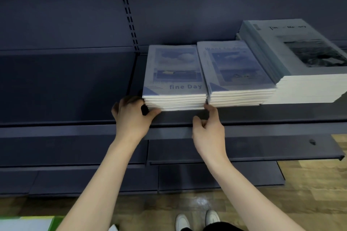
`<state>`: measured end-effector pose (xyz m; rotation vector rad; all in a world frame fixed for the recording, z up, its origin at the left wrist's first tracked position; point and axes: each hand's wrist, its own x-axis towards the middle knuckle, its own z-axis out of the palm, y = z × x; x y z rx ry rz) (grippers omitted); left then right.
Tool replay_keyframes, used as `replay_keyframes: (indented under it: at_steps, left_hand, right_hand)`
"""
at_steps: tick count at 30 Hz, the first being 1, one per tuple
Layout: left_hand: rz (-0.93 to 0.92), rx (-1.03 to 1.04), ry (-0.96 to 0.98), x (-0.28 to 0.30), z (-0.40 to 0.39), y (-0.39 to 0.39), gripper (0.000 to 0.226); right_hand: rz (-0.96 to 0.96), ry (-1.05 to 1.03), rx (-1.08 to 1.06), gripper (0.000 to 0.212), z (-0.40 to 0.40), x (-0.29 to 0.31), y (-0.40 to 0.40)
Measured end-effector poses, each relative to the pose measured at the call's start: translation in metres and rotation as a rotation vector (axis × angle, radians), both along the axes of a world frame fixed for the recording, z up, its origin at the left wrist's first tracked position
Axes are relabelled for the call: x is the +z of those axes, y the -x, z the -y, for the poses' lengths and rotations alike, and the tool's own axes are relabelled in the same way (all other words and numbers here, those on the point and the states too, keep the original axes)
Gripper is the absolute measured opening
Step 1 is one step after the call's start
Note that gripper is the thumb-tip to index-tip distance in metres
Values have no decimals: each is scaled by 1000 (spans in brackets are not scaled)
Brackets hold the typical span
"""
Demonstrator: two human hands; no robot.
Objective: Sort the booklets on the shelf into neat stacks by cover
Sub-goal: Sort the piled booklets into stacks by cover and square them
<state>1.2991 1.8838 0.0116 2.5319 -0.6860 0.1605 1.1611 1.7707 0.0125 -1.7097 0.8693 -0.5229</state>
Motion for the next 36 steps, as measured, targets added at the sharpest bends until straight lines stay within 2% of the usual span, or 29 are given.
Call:
replay_keyframes:
  at_steps: [15, 18, 22, 26, 36]
  left_hand:
    - [-62, 17, 75, -2, -4, -5, 35]
    - [-94, 11, 49, 2, -3, -5, 31]
    - [-92, 0, -20, 5, 2, -6, 46]
    - [-78, -4, -63, 5, 4, -5, 54]
    - [-102, -68, -19, 8, 3, -6, 51]
  right_hand:
    - [26, -18, 25, 35, 5, -2, 1]
    - [46, -45, 38, 44, 2, -2, 3]
    - [73, -187, 92, 62, -3, 0, 1]
    - [121, -297, 109, 66, -2, 2, 0]
    - [104, -192, 89, 60, -1, -3, 2]
